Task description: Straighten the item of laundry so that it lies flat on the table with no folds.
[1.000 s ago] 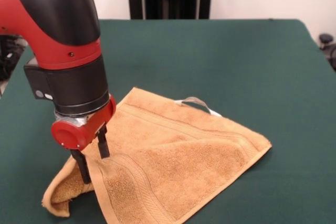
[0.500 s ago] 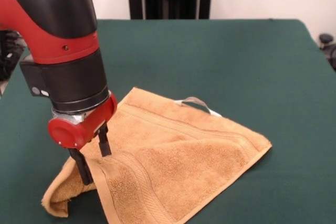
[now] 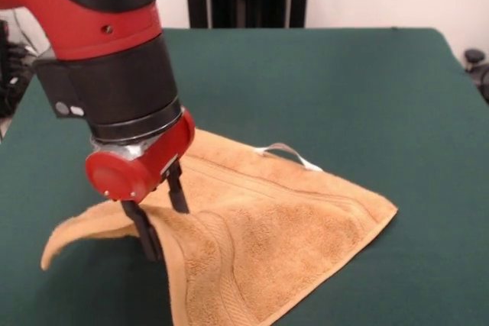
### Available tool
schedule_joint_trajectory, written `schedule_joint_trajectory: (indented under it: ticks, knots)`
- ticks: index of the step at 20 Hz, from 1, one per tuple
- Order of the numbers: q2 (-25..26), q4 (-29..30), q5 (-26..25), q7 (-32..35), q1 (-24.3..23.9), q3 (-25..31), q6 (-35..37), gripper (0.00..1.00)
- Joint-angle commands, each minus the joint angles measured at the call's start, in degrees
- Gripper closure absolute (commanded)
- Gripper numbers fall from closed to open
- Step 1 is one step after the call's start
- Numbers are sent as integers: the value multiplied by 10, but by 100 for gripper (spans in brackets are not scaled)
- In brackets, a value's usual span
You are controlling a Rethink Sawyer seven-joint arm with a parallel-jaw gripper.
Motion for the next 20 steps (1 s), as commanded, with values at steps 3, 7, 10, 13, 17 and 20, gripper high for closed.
schedule_joint_trajectory:
  ticks: [3,7,10,13,17,20]
  knots:
    - [-17,-19,49,173,37,9,61,0]
    - [3,-83,61,223,57,-21,68,0]
    - [12,-99,59,231,67,-45,71,0]
    - [6,-79,57,238,69,-64,42,0]
    - [6,-64,58,233,70,-74,29,0]
    - [6,-52,61,226,69,-74,23,0]
